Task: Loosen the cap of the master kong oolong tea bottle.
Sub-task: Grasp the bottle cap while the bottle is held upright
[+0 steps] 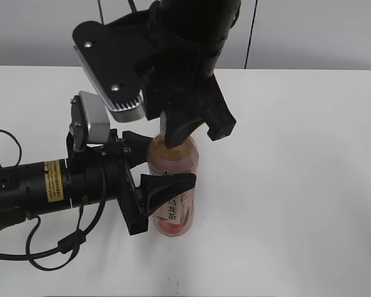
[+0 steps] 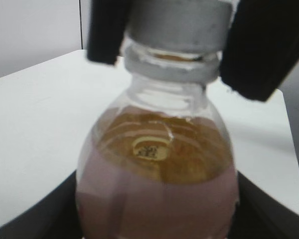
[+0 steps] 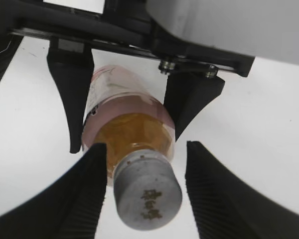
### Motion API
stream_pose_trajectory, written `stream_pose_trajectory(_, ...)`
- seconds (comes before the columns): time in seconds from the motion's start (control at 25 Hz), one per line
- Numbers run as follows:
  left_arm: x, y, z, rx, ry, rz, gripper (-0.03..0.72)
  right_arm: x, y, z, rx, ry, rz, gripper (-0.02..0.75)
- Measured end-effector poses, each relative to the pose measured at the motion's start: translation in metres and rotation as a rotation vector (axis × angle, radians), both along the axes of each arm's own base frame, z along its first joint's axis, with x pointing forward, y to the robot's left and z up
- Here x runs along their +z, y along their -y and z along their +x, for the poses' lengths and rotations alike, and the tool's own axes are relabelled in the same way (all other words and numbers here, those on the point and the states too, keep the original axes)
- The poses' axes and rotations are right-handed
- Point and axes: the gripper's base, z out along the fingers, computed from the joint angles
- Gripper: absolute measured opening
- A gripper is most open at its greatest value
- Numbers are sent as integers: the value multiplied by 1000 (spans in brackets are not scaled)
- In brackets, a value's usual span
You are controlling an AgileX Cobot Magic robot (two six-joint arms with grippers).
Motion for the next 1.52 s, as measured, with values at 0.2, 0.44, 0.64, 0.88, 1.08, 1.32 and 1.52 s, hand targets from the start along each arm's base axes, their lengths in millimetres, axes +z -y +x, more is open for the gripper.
stream_pose_trajectory(0.2,0,0,0,-1,-1,0,461,0,-1,-1,-36,-20,14,454)
stream_pose_trajectory(0.44,0,0,0,-1,-1,0,461,2,-2,-2,-150,-71,46,470)
stream_pose_trajectory(0.64,0,0,0,-1,-2,0,461,23,-6,3,-380,-86,130,470)
stream_pose_trajectory(0.88,0,0,0,-1,-2,0,461,35,-8,4,-657,-168,213,470)
stream_pose_trajectory(1.08,0,0,0,-1,-2,0,461,35,-6,7,-956,-222,244,470)
stream_pose_trajectory(1.32,0,0,0,-1,-2,0,461,35,-1,11,-1220,-244,277,470)
stream_pose_trajectory(1.52,0,0,0,0,-2,-1,461,39,5,2,-1292,-300,291,470)
